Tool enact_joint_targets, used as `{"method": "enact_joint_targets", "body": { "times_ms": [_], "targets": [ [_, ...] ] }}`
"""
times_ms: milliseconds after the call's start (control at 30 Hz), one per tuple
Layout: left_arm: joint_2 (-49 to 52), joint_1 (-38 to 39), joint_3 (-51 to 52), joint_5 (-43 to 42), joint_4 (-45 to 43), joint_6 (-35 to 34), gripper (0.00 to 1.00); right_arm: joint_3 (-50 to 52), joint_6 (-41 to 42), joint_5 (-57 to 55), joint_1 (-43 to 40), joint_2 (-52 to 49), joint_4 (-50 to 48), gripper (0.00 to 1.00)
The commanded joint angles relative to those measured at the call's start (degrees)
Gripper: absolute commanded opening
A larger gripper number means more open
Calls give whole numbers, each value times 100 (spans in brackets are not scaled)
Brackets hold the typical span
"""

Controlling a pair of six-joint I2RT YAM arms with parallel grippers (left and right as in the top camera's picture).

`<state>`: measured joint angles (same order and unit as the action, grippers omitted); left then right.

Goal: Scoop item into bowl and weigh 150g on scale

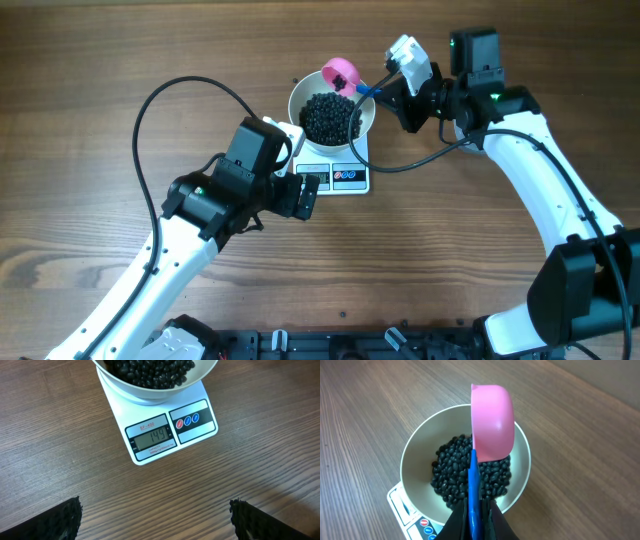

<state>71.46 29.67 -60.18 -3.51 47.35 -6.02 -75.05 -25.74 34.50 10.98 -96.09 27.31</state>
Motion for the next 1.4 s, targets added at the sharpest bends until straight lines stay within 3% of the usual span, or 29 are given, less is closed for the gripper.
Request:
{"method": "enact_joint_targets", "body": {
  "times_ms": [0, 700, 967, 1367],
  "targets": [
    [-42, -17, -111, -50, 0, 131, 100, -28, -114, 162, 9, 195, -118, 4],
    [-42, -17, -111, -50, 0, 131, 100, -28, 37, 157, 144, 195, -105, 4],
    [-42, -17, -111, -50, 0, 129, 100, -28, 50, -492, 144, 192, -232, 4],
    [-42, -17, -111, -50, 0, 131, 100, -28, 155, -225, 142, 192, -190, 4]
  ]
}}
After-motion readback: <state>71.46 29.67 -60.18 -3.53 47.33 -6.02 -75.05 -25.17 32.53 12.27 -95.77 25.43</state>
